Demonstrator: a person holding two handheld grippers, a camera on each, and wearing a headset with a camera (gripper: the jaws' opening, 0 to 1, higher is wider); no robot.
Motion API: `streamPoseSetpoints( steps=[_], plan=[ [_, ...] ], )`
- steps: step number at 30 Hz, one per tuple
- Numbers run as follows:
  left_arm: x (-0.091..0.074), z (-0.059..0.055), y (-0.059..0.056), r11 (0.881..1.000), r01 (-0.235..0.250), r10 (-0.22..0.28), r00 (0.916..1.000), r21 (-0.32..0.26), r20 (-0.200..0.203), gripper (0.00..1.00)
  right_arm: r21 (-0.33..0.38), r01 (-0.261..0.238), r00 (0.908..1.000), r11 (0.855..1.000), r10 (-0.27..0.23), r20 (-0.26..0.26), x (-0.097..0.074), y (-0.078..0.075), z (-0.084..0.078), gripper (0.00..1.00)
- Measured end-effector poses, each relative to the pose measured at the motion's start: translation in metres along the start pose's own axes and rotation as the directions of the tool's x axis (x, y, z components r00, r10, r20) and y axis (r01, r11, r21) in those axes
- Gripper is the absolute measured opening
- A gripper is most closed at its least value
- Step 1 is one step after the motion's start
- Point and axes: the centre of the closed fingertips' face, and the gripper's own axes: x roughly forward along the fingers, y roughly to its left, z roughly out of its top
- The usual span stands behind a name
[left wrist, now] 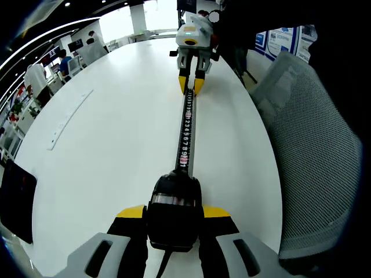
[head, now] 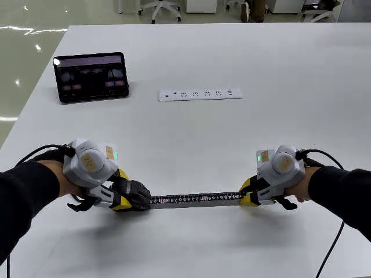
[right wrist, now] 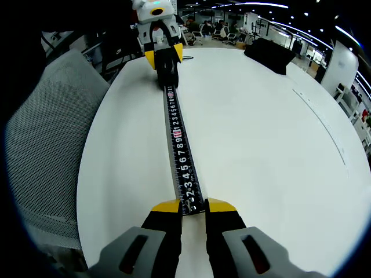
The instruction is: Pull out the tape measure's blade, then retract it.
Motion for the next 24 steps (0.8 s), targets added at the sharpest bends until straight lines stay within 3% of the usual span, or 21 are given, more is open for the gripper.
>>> streamPoseSetpoints(
  steps=[24],
  plan=[
    [-0.0003, 0.0003, -0.0015, 1.000, -0.009, 0.009, 0.9999, -0.009, 0.006, 0.30, 0.016, 0.000, 1.0000, 1.000, 0.000, -0.004, -0.0037, -0.0019, -0.0061, 0.10]
  ],
)
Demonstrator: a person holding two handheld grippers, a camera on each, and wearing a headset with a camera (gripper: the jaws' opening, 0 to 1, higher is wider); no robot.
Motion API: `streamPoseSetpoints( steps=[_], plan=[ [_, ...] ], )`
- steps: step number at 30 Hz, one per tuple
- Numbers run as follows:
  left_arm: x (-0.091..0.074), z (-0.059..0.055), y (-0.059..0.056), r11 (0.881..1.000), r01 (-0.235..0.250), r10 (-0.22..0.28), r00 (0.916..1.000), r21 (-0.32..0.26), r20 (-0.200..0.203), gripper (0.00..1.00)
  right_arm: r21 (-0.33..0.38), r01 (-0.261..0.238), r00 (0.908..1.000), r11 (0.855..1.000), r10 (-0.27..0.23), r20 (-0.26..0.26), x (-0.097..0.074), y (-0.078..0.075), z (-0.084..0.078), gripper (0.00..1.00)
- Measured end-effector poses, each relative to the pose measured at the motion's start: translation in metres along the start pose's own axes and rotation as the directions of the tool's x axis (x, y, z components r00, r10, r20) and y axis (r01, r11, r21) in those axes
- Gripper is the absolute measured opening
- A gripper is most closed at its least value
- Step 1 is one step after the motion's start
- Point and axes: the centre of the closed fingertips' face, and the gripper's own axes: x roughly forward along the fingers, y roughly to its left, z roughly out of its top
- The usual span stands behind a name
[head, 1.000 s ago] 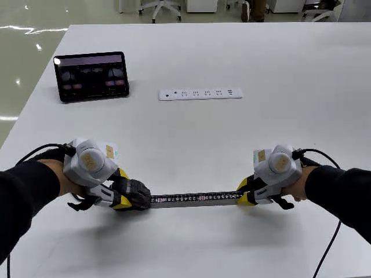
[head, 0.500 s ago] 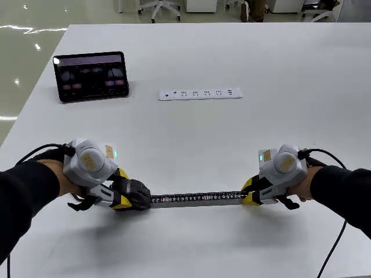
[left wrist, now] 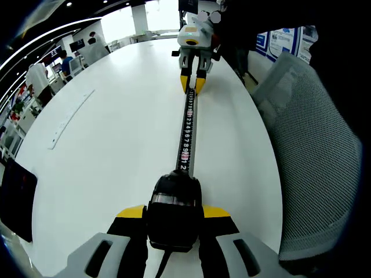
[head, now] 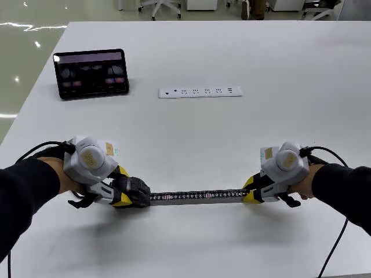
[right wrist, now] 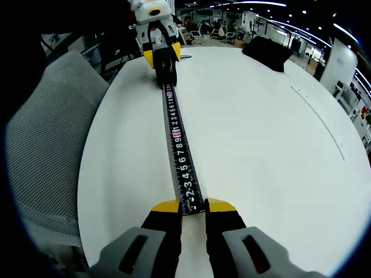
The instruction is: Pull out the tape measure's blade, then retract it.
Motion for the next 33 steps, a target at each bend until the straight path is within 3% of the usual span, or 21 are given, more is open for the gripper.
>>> streamPoseSetpoints(
  steps=[12, 14, 16, 25, 28, 30, 33],
  plan=[
    [-0.001, 0.002, -0.001, 1.000, -0.001, 0.001, 1.0000, -0.005, 0.004, 0.30, -0.002, -0.007, 0.9999, 1.000, 0.007, -0.008, 0.000, 0.000, 0.000, 0.11],
    [-0.001, 0.003, -0.001, 1.000, 0.001, -0.001, 1.0000, -0.009, 0.007, 0.30, -0.022, -0.013, 0.9996, 1.000, 0.012, -0.027, 0.000, 0.001, 0.001, 0.11],
    [0.001, 0.004, -0.002, 1.000, -0.003, 0.003, 1.0000, 0.026, 0.001, 0.31, -0.091, -0.019, 0.9974, 0.996, 0.013, -0.071, 0.001, 0.001, 0.001, 0.11],
    [-0.004, 0.003, 0.000, 1.000, -0.009, 0.010, 0.9997, 0.026, -0.022, 0.32, -0.058, -0.016, 0.9961, 0.998, 0.011, -0.088, 0.000, 0.001, 0.001, 0.13],
    [-0.007, -0.001, 0.006, 0.999, -0.032, 0.031, 0.9994, -0.020, -0.015, 0.43, -0.056, -0.002, 0.9956, 0.998, -0.003, -0.094, -0.001, 0.000, 0.000, 0.15],
    [-0.010, -0.008, 0.002, 0.993, -0.023, 0.020, 0.9995, -0.114, -0.025, 0.53, -0.050, 0.014, 0.9963, 0.999, -0.019, -0.084, -0.002, -0.002, 0.001, 0.19],
    [-0.014, -0.009, -0.001, 0.988, -0.021, 0.023, 0.9997, -0.152, 0.012, 0.67, -0.026, 0.040, 0.9967, 0.999, -0.042, -0.069, -0.006, -0.004, 0.002, 0.22]
  ],
)
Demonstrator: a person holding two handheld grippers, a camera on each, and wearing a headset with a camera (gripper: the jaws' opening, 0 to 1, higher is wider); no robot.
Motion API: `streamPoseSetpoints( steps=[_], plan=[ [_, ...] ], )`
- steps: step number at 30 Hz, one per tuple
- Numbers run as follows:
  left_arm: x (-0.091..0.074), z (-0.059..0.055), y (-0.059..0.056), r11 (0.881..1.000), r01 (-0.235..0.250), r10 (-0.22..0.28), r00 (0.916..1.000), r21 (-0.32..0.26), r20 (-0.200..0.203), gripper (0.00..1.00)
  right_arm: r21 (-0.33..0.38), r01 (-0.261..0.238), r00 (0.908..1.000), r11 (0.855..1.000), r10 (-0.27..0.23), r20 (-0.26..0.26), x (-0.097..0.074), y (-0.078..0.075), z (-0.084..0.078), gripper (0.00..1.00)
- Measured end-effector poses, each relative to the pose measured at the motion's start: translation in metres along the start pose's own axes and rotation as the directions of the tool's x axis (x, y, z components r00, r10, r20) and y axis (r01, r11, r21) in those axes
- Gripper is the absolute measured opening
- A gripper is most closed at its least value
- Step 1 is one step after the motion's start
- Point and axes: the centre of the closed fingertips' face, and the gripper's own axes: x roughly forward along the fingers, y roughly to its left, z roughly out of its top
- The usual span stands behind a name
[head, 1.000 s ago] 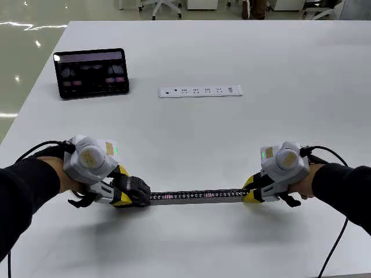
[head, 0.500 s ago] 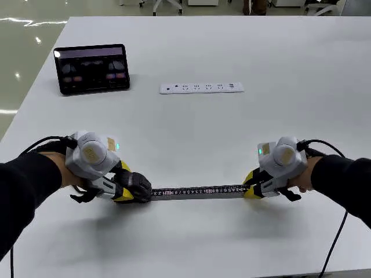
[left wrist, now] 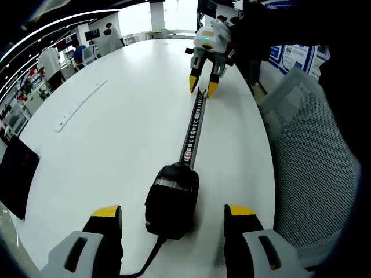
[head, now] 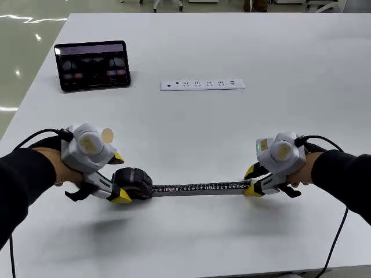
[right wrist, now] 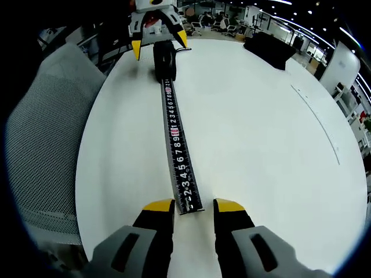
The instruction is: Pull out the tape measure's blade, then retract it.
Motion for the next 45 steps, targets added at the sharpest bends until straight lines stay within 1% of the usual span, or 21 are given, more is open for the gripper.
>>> streamPoseSetpoints(
  steps=[4, 6, 9, 13, 17, 18, 19, 20, 22, 24, 27, 29, 30, 32, 34, 38, 39, 40, 41, 42, 45],
  plan=[
    [-0.004, -0.001, 0.000, 0.996, -0.035, 0.040, 0.9966, -0.076, 0.072, 0.83, 0.034, 0.027, 0.9993, 0.999, -0.028, 0.027, -0.005, 0.002, -0.004, 0.25],
    [-0.009, -0.007, 0.003, 0.986, -0.060, 0.075, 0.9932, -0.152, 0.089, 0.91, 0.095, 0.036, 0.9972, 0.995, -0.042, 0.061, -0.009, 0.006, -0.003, 0.28],
    [-0.014, -0.009, 0.007, 0.965, -0.078, 0.118, 0.9815, -0.250, 0.151, 0.99, 0.152, 0.068, 0.9910, 0.986, -0.084, 0.104, -0.015, 0.007, -0.005, 0.36],
    [-0.030, -0.020, 0.012, 0.914, -0.087, 0.185, 0.9584, -0.396, 0.217, 1.00, 0.205, 0.100, 0.9811, 0.974, -0.131, 0.142, -0.026, 0.016, -0.009, 0.44],
    [-0.045, -0.042, 0.016, 0.894, -0.174, 0.273, 0.9427, -0.414, 0.192, 1.00, 0.219, 0.156, 0.9643, 0.963, -0.196, 0.178, -0.039, 0.021, -0.012, 0.46],
    [-0.050, -0.037, 0.014, 0.893, -0.173, 0.286, 0.9312, -0.416, 0.226, 0.99, 0.230, 0.188, 0.9547, 0.955, -0.232, 0.186, -0.043, 0.018, -0.012, 0.47],
    [-0.058, -0.029, 0.016, 0.894, -0.189, 0.318, 0.9059, -0.405, 0.279, 0.98, 0.243, 0.208, 0.9450, 0.948, -0.258, 0.201, -0.046, 0.018, -0.011, 0.47],
    [-0.066, -0.030, 0.017, 0.881, -0.219, 0.361, 0.8849, -0.420, 0.295, 0.98, 0.253, 0.219, 0.9363, 0.942, -0.276, 0.217, -0.051, 0.022, -0.009, 0.47],
    [-0.072, -0.036, 0.013, 0.867, -0.228, 0.379, 0.8796, -0.444, 0.288, 1.00, 0.255, 0.252, 0.9204, 0.934, -0.312, 0.235, -0.057, 0.026, -0.010, 0.51],
    [-0.073, -0.042, 0.007, 0.867, -0.231, 0.380, 0.8808, -0.442, 0.283, 1.00, 0.276, 0.254, 0.9168, 0.927, -0.322, 0.237, -0.060, 0.030, -0.014, 0.56],
    [-0.072, -0.054, -0.004, 0.863, -0.234, 0.381, 0.8839, -0.449, 0.272, 1.00, 0.330, 0.270, 0.9014, 0.905, -0.358, 0.244, -0.069, 0.035, -0.017, 0.62],
    [-0.074, -0.059, -0.006, 0.854, -0.249, 0.403, 0.8719, -0.457, 0.278, 1.00, 0.335, 0.271, 0.8997, 0.903, -0.361, 0.245, -0.073, 0.038, -0.018, 0.69],
    [-0.076, -0.062, -0.006, 0.838, -0.248, 0.420, 0.8619, -0.485, 0.285, 1.00, 0.339, 0.280, 0.8967, 0.898, -0.371, 0.241, -0.076, 0.038, -0.019, 0.71],
    [-0.079, -0.067, -0.008, 0.827, -0.255, 0.439, 0.8498, -0.502, 0.292, 1.00, 0.347, 0.283, 0.8927, 0.894, -0.378, 0.245, -0.082, 0.039, -0.021, 0.73],
    [-0.081, -0.074, -0.010, 0.810, -0.251, 0.448, 0.8480, -0.530, 0.283, 1.00, 0.356, 0.284, 0.8953, 0.891, -0.379, 0.234, -0.085, 0.038, -0.028, 0.73],
    [-0.090, -0.078, -0.010, 0.797, -0.277, 0.472, 0.8395, -0.536, 0.269, 1.00, 0.424, 0.265, 0.8859, 0.866, -0.392, 0.248, -0.095, 0.039, -0.035, 0.79],
    [-0.095, -0.078, -0.008, 0.787, -0.288, 0.492, 0.8270, -0.545, 0.273, 1.00, 0.438, 0.260, 0.8828, 0.860, -0.396, 0.253, -0.096, 0.041, -0.037, 0.81],
    [-0.102, -0.077, -0.003, 0.769, -0.310, 0.528, 0.8015, -0.559, 0.281, 1.00, 0.458, 0.250, 0.8847, 0.853, -0.394, 0.250, -0.096, 0.045, -0.042, 0.84],
    [-0.101, -0.077, -0.006, 0.781, -0.299, 0.508, 0.8150, -0.549, 0.279, 1.00, 0.466, 0.242, 0.8886, 0.851, -0.387, 0.246, -0.095, 0.047, -0.045, 0.87],
    [-0.101, -0.077, -0.007, 0.780, -0.298, 0.506, 0.8174, -0.550, 0.275, 1.00, 0.467, 0.239, 0.8909, 0.852, -0.383, 0.244, -0.095, 0.050, -0.048, 0.89],
    [-0.096, -0.076, -0.018, 0.801, -0.284, 0.476, 0.8361, -0.527, 0.273, 1.00, 0.467, 0.249, 0.8822, 0.848, -0.398, 0.252, -0.100, 0.055, -0.053, 0.93]
  ],
)
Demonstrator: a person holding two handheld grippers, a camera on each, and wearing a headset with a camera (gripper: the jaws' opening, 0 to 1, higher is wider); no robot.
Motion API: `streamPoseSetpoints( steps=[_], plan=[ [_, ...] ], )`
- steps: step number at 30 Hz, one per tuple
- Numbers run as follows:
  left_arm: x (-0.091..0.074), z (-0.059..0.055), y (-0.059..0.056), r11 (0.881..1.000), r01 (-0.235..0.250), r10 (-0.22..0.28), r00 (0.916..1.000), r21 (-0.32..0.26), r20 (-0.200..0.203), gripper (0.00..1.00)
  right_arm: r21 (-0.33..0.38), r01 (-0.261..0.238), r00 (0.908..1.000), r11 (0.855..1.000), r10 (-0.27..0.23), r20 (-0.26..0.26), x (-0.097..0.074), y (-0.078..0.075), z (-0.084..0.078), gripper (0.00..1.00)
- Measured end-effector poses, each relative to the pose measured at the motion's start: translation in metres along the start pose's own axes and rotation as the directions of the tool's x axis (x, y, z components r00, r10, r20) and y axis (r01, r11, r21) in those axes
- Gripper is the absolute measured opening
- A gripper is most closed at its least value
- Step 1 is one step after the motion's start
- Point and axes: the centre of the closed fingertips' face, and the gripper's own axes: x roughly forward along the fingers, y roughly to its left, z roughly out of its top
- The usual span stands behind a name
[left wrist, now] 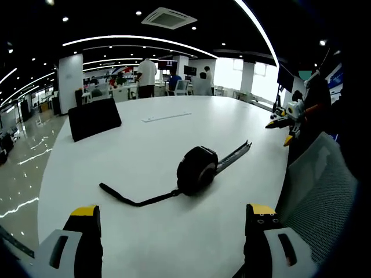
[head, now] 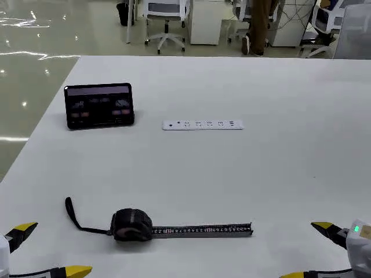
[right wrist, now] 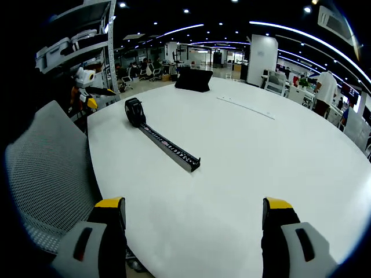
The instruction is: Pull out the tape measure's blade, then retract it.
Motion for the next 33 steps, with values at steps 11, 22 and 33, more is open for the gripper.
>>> streamPoseSetpoints(
  steps=[11, 22, 33],
  plan=[
    [-0.005, -0.006, -0.011, 0.999, 0.031, -0.031, 0.9995, 0.043, -0.007, 1.00, 0.012, 0.036, 0.9990, 0.999, -0.036, -0.027, -0.020, 0.002, -0.023, 1.00],
    [-0.002, 0.006, -0.014, 0.999, 0.046, -0.047, 0.9989, 0.029, 0.008, 1.00, 0.013, 0.036, 0.9988, 0.999, -0.035, -0.034, -0.021, 0.003, -0.022, 1.00],
    [-0.004, 0.009, -0.007, 1.000, 0.024, -0.024, 0.9993, 0.004, 0.028, 1.00, 0.009, 0.037, 0.9989, 0.999, -0.037, -0.029, -0.019, -0.001, -0.018, 1.00]
  ],
)
